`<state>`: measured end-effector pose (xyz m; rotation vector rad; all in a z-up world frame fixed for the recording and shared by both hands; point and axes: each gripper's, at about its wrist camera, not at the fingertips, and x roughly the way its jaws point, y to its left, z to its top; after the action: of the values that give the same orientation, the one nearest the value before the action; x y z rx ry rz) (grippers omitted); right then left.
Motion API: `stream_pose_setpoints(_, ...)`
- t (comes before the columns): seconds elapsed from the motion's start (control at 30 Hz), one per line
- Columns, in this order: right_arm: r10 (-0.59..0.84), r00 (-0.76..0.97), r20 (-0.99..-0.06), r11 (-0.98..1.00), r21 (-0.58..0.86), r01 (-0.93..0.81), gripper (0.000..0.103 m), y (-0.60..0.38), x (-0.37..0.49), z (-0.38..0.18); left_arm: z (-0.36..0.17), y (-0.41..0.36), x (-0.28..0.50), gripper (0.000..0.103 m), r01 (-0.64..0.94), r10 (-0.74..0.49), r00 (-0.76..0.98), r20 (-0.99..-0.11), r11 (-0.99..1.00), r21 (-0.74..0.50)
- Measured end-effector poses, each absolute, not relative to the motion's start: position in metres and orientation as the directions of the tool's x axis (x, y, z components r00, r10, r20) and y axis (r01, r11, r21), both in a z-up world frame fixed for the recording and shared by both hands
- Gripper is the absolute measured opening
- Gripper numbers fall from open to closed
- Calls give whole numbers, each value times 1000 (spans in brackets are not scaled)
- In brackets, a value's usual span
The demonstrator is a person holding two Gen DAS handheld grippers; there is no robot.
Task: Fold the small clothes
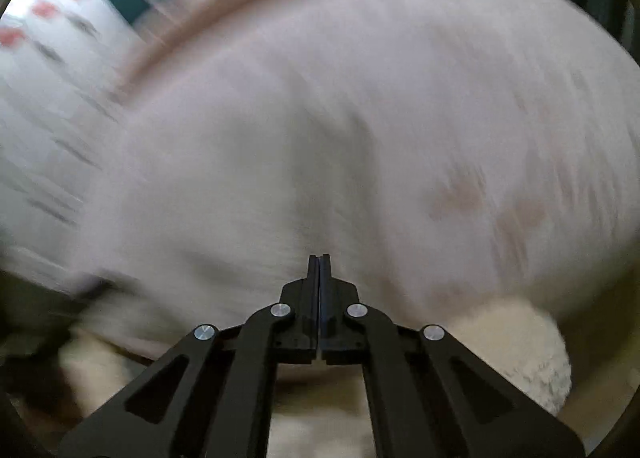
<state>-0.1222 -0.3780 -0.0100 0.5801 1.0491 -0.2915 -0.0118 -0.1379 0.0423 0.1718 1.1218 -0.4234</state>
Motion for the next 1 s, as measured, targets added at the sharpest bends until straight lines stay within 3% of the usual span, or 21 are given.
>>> stream_pose_setpoints(0.1,98,566,-819,754,432,495,2,-387,-139,0,39,-143,-12,80,424,-231,358,-905,903,-62)
stream_pose_setpoints(0.17,54,595,-802,756,422,500,16,-390,-141,18,38,-146,-12,80,424,-230,356,-906,904,-63)
stream_pose_setpoints(0.23,36,608,-793,773,408,486,64,-391,-137,26,35,-148,-10,80,420,-229,348,-909,905,-67)
stream_pose_setpoints(0.27,14,616,-788,784,391,482,68,-391,-134,29,33,-150,-8,80,418,-223,342,-913,906,-65)
stream_pose_setpoints(0.57,93,549,-831,789,398,468,78,-383,-94,-14,22,-156,4,85,402,-193,319,-928,914,-52)
stream_pose_setpoints(0.87,176,570,-802,751,484,448,87,-389,-80,-34,7,-165,20,95,415,-178,315,-932,909,-33)
stream_pose_setpoints(1.0,222,580,-784,744,521,420,90,-393,-70,-42,-5,-163,31,98,435,-229,293,-928,897,-85)
